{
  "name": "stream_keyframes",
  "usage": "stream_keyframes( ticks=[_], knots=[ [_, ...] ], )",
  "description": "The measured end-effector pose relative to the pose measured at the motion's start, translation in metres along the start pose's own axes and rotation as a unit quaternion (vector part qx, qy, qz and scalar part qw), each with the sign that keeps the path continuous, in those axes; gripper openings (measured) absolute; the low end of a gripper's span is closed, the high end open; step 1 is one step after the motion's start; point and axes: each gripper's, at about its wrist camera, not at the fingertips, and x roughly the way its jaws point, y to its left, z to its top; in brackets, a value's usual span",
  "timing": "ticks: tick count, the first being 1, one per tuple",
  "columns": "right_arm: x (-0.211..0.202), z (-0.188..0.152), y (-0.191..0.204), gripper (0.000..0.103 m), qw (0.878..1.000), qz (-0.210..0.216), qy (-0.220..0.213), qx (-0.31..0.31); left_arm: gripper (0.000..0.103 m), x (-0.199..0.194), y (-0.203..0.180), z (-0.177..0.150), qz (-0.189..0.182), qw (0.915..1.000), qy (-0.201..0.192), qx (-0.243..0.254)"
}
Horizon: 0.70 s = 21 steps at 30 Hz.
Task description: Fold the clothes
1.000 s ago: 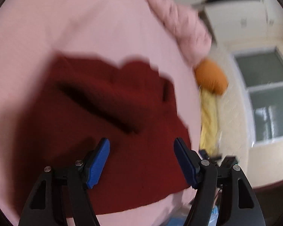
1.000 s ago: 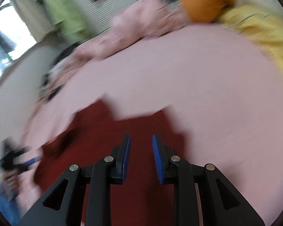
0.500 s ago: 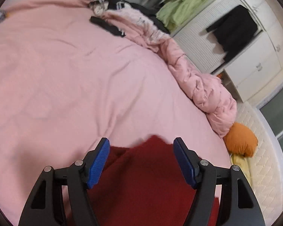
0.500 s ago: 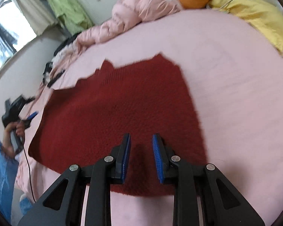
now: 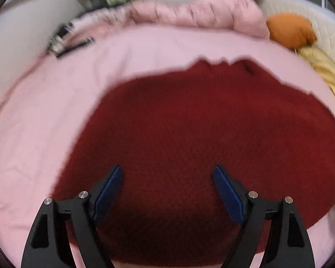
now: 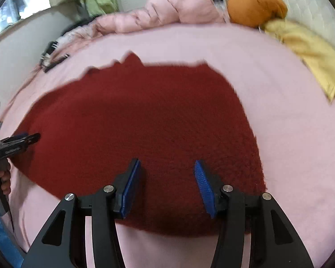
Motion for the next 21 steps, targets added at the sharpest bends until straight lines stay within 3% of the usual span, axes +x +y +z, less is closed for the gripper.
stream_keyframes(
  ticks=[2, 3, 4, 5, 8, 12, 13, 14, 15, 17, 20, 21],
  knots=[
    [-0.006, -0.006, 0.005, 0.059, 0.999, 0.003, -0.026, -0.019, 0.085, -0.009, -0.001, -0.005, 0.020, 0.9994, -0.029, 0.008],
    [-0.003, -0.009, 0.006, 0.069, 0.999, -0.002, -0.029, -0.027, 0.085, 0.001, -0.004, -0.008, 0.033, 0.9993, -0.013, 0.010],
    [0.014, -0.015, 0.004, 0.070, 0.999, -0.031, 0.007, -0.029, 0.086, 0.015, 0.000, -0.016, 0.044, 0.9985, 0.031, 0.011],
    [0.021, -0.018, 0.002, 0.070, 0.999, -0.032, 0.014, -0.026, 0.086, 0.024, 0.007, -0.024, 0.029, 0.9985, 0.046, 0.003],
    [0.029, -0.021, 0.000, 0.071, 0.999, -0.036, 0.029, -0.018, 0.087, 0.009, 0.017, -0.022, 0.019, 0.9994, 0.029, -0.006],
    [-0.002, -0.020, -0.002, 0.071, 1.000, -0.018, -0.017, 0.007, 0.087, -0.005, 0.022, -0.028, 0.053, 0.9985, -0.004, -0.015],
    [-0.008, -0.021, -0.003, 0.071, 0.999, -0.016, -0.032, 0.011, 0.088, 0.009, 0.025, -0.033, 0.058, 0.9980, 0.025, -0.012],
    [0.004, -0.022, -0.004, 0.071, 0.999, -0.034, 0.001, 0.004, 0.088, 0.018, 0.029, -0.035, 0.047, 0.9977, 0.047, -0.011],
    [0.017, -0.024, -0.006, 0.071, 0.998, -0.051, 0.035, -0.004, 0.088, 0.018, 0.032, -0.035, 0.040, 0.9983, 0.040, -0.014],
    [0.028, -0.026, -0.001, 0.072, 0.997, -0.057, 0.041, -0.027, 0.088, 0.009, 0.032, -0.031, 0.035, 0.9986, 0.034, -0.023],
    [0.007, -0.019, 0.001, 0.072, 0.999, -0.033, 0.020, -0.004, 0.087, -0.012, 0.027, -0.028, 0.022, 0.9991, 0.014, -0.034],
    [-0.004, -0.020, -0.003, 0.072, 1.000, 0.008, -0.004, 0.023, 0.087, -0.022, 0.025, -0.029, 0.013, 0.9993, 0.001, -0.036]
  ],
)
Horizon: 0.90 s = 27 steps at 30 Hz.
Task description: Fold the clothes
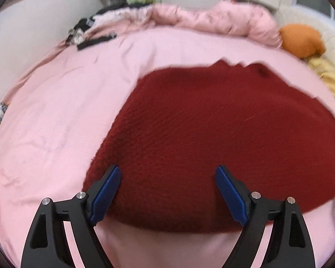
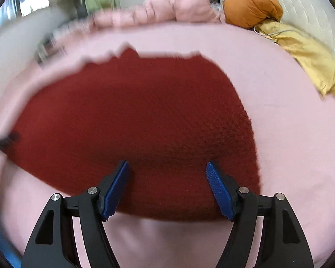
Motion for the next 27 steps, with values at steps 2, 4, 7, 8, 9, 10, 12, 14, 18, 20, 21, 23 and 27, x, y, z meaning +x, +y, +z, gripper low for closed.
stream_keyframes(
  ticks=[2, 4, 7, 8, 9, 10, 12, 14, 18, 20, 21, 23, 27],
  knots=[
    [-0.017, -0.002, -0.009, 0.072, 0.994, 0.082, -0.033, 0.058, 0.087, -0.011, -0.008, -0.005, -0.011, 0.9999, -0.013, 0.001],
    [-0.019, -0.009, -0.027, 0.072, 0.974, 0.163, -0.022, 0.154, 0.087, -0.013, -0.017, -0.009, -0.013, 0.9996, -0.023, 0.004],
    [-0.011, -0.032, -0.047, 0.072, 0.932, 0.243, 0.010, 0.269, 0.087, -0.007, -0.032, -0.007, -0.015, 0.9997, -0.014, 0.010],
    [-0.008, -0.040, -0.052, 0.072, 0.920, 0.257, 0.016, 0.296, 0.087, -0.005, -0.038, -0.006, -0.016, 0.9998, -0.008, 0.012],
    [-0.006, -0.049, -0.057, 0.072, 0.907, 0.270, 0.022, 0.322, 0.087, -0.001, -0.043, -0.004, -0.018, 0.9997, -0.007, 0.017],
    [-0.002, -0.056, -0.063, 0.072, 0.898, 0.271, 0.025, 0.345, 0.087, 0.000, -0.052, -0.002, -0.017, 0.9995, -0.008, 0.025],
    [0.005, -0.069, -0.077, 0.071, 0.876, 0.277, 0.026, 0.393, 0.087, 0.004, -0.069, 0.001, -0.012, 0.9990, -0.001, 0.042],
    [0.009, -0.073, -0.092, 0.071, 0.848, 0.290, 0.015, 0.444, 0.087, 0.012, -0.086, 0.003, -0.006, 0.9981, 0.015, 0.060],
    [0.025, -0.061, -0.100, 0.071, 0.829, 0.292, 0.014, 0.476, 0.096, 0.033, -0.105, -0.003, 0.028, 0.9955, 0.033, 0.084],
    [0.035, -0.051, -0.099, 0.071, 0.832, 0.288, 0.020, 0.474, 0.103, 0.037, -0.105, -0.006, 0.035, 0.9956, 0.024, 0.083],
    [0.038, -0.046, -0.097, 0.071, 0.835, 0.287, 0.021, 0.468, 0.103, 0.038, -0.102, -0.007, 0.026, 0.9967, 0.022, 0.074],
    [0.047, -0.036, -0.094, 0.071, 0.844, 0.283, 0.022, 0.455, 0.103, 0.037, -0.098, -0.011, 0.016, 0.9974, 0.012, 0.069],
    [0.058, -0.024, -0.091, 0.071, 0.854, 0.280, 0.013, 0.439, 0.103, 0.034, -0.100, -0.012, 0.021, 0.9971, 0.007, 0.074]
  ],
)
